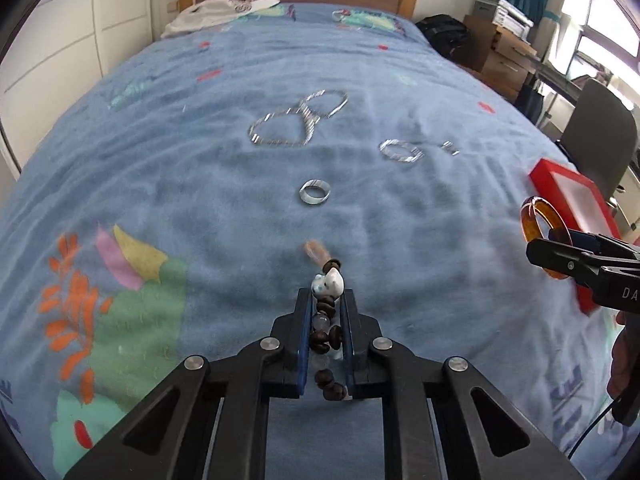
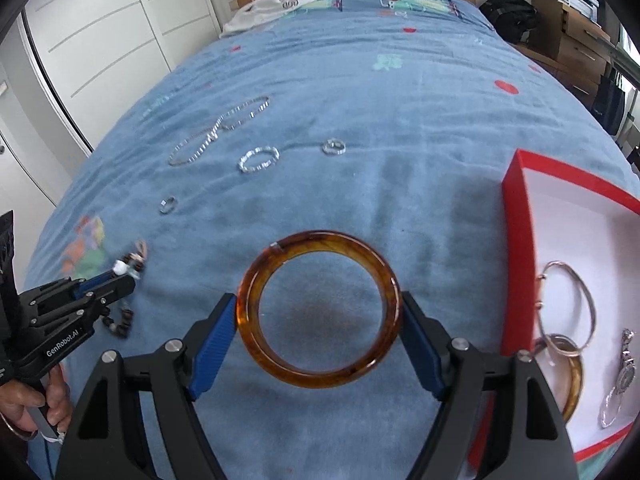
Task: Organize jewelry
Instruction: 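Carry the bracelet and amber bangle into the red box and open both tools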
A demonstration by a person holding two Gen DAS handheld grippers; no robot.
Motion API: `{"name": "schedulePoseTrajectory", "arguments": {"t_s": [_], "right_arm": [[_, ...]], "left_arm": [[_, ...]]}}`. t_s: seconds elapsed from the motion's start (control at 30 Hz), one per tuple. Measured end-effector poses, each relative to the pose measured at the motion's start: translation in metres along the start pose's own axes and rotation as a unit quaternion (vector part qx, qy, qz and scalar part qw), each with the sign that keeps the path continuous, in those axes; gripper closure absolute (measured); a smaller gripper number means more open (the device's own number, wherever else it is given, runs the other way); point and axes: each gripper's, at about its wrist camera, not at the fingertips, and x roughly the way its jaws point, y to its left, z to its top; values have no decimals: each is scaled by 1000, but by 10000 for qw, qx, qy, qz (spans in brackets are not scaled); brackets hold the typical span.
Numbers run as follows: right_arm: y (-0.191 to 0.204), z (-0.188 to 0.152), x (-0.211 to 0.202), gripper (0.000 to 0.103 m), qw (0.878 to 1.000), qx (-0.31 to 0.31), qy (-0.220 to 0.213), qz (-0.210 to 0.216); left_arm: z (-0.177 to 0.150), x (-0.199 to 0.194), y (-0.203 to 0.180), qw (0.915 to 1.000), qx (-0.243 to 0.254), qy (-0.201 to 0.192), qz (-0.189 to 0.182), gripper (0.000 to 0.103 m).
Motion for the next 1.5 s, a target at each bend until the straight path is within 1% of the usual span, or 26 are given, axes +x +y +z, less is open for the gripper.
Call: {"name": "schedulePoseTrajectory", "arguments": {"t_s": [0.07,0.17,0.3,0.47,0.6,0.7,0.8,0.87,1.03,1.17,1.3,1.43,1.5], "right_arm": [[-3,2,-12,26,9999,55,-112,-4],[-10,4,-34,26,9995,123,-270,-53],[-30,4,-65,26,9984,244,-451,-222],[-69,-4,-100,26,9962,449,-553,-503],[-109,-14,-119,26,9943,574,-542,-716],[-143,-15,-127,26,9937,656,-516,-747],[-177,-11,-128,26,9955,581,-450,-601],[-191,-9,-124,26,9972,475,-381,-445],[-215,-8,-99,26,9999,25,-106,-85],[-226,-8,-79,26,9993,-340,127,66],[-234,-6,-58,26,9957,-795,441,170],[-237,0,-44,26,9885,-1319,714,180],[-237,4,-40,26,9840,-1578,816,113]], "left_arm": [[7,-9,-7,9999,63,-83,-66,89],[19,-20,-25,9992,209,-191,-280,89],[40,-30,-64,9959,453,-316,-716,89],[62,-31,-123,9881,752,-331,-1297,90],[75,-21,-178,9798,1018,-234,-1708,89],[81,-10,-212,9751,1240,-176,-1829,90],[90,6,-242,9712,1429,-99,-1904,89],[98,20,-265,9677,1605,-24,-1942,90],[106,56,-300,9608,1976,212,-1933,89],[101,83,-311,9573,2216,462,-1797,89],[100,103,-314,9539,2359,666,-1734,89],[101,120,-313,9518,2465,809,-1636,89],[101,125,-313,9502,2556,813,-1586,89]]}}
